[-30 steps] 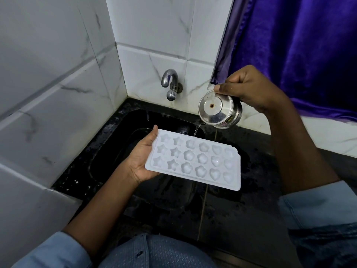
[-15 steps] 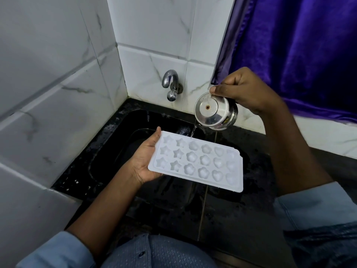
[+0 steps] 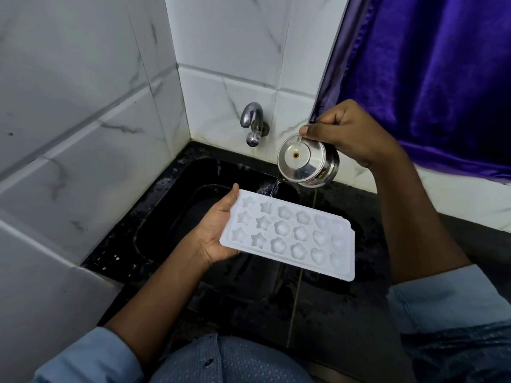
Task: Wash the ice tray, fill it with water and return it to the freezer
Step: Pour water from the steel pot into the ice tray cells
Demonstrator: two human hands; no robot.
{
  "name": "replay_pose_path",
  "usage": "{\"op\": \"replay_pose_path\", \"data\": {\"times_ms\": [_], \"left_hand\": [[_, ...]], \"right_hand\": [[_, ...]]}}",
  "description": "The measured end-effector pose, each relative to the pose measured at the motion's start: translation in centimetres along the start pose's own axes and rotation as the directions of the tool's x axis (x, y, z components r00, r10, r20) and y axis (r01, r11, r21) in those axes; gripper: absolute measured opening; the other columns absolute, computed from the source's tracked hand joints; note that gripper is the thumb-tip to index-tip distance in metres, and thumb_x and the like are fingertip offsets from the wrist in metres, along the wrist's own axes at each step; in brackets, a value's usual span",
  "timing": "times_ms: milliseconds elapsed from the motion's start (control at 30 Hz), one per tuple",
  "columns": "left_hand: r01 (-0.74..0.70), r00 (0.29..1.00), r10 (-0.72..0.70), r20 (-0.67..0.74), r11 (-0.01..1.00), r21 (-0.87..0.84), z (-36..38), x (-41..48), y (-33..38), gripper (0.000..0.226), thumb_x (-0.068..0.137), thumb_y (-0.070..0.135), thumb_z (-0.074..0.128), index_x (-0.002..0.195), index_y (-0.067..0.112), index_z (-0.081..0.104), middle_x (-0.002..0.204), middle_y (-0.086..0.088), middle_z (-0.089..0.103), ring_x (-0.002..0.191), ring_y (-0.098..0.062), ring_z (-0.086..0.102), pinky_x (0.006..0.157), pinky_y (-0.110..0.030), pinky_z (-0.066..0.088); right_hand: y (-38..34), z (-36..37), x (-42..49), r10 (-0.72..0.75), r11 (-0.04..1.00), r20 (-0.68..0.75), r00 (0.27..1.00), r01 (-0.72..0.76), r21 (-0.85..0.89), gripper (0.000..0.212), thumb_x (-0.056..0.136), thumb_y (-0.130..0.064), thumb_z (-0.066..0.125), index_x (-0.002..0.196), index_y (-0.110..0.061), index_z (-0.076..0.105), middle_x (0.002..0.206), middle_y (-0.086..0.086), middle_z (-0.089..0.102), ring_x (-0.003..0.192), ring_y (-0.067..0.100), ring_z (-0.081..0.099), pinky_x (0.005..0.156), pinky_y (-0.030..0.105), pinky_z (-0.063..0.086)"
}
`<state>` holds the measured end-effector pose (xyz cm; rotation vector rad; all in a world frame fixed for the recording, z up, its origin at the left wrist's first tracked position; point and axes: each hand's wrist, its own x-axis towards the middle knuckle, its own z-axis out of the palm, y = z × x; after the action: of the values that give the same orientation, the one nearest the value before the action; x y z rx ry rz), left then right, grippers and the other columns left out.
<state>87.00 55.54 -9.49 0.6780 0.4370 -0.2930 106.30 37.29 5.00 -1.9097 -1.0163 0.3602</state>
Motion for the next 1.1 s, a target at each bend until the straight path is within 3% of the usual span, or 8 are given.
{"op": "replay_pose_path", "data": {"times_ms": [200,400,567,667,800,933,1100], "left_hand": [[0.012,0.999,-0.011,0.031,0.999,-0.031,-0.3,0.2,0.0,0.079,0.1,0.07,0.048,0.143,0.006,0.064,0.148,-0.023,0.06,0.136,-0.042,0.058,0.118,-0.06,0.039],[0.032,0.997,-0.028,0.07,0.998,-0.06,-0.7,0.5,-0.1,0.08,0.1,0.069,0.049,0.147,0.006,0.059,0.15,-0.024,0.057,0.14,-0.043,0.054,0.122,-0.061,0.034],[0.038,0.996,-0.034,0.081,0.998,-0.056,-0.7,0.7,-0.3,0.079,0.101,0.07,0.048,0.142,0.004,0.065,0.147,-0.024,0.06,0.135,-0.042,0.059,0.119,-0.06,0.038],[0.04,0.996,-0.036,0.087,0.998,-0.041,-0.7,0.8,-0.5,0.079,0.1,0.071,0.047,0.139,0.005,0.067,0.147,-0.024,0.061,0.134,-0.042,0.06,0.118,-0.06,0.039],[0.04,0.994,-0.036,0.1,0.998,-0.04,-0.7,0.8,-0.6,0.08,0.1,0.071,0.048,0.143,0.006,0.062,0.149,-0.023,0.059,0.138,-0.042,0.057,0.119,-0.06,0.038],[0.038,0.993,-0.033,0.111,0.999,-0.039,-0.9,0.7,-0.6,0.081,0.1,0.073,0.046,0.146,0.008,0.06,0.15,-0.022,0.058,0.137,-0.041,0.057,0.118,-0.058,0.04],[0.033,0.993,-0.028,0.112,0.998,-0.046,-1.3,0.8,-0.6,0.083,0.1,0.073,0.046,0.151,0.008,0.055,0.151,-0.023,0.057,0.141,-0.041,0.054,0.121,-0.059,0.037]], "right_hand": [[-0.3,-0.2,0.1,0.005,1.0,-0.019,1.0,-0.005,-0.013,0.063,0.092,-0.03,0.078,0.075,0.025,0.053,0.066,0.045,0.042,0.06,0.029,0.04,0.055,0.031,0.032],[-0.5,0.0,0.0,0.012,1.0,-0.027,1.0,-0.012,-0.007,0.064,0.091,-0.032,0.079,0.074,0.024,0.053,0.067,0.046,0.042,0.062,0.029,0.042,0.058,0.034,0.034],[-0.9,0.8,0.3,0.001,1.0,0.002,1.0,-0.001,0.015,0.087,0.077,-0.055,0.084,0.081,0.027,0.055,0.072,0.048,0.047,0.067,0.029,0.047,0.064,0.04,0.036],[-1.3,1.6,0.6,0.001,1.0,0.007,1.0,-0.001,0.018,0.072,0.085,-0.041,0.082,0.075,0.025,0.053,0.065,0.044,0.041,0.063,0.028,0.041,0.061,0.039,0.032],[-1.8,2.2,1.0,0.012,1.0,0.008,1.0,-0.012,0.001,0.059,0.094,-0.026,0.076,0.067,0.02,0.049,0.058,0.024,0.037,0.058,0.028,0.033,0.055,0.034,0.029],[-2.3,2.6,1.4,-0.003,1.0,-0.015,1.0,0.003,0.006,0.059,0.091,-0.032,0.077,0.074,0.021,0.057,0.066,0.043,0.044,0.059,0.028,0.04,0.061,0.038,0.034],[-2.6,3.0,1.7,-0.006,1.0,-0.018,1.0,0.006,0.012,0.065,0.086,-0.038,0.077,0.076,0.023,0.057,0.066,0.044,0.043,0.06,0.028,0.04,0.061,0.039,0.033]]}}
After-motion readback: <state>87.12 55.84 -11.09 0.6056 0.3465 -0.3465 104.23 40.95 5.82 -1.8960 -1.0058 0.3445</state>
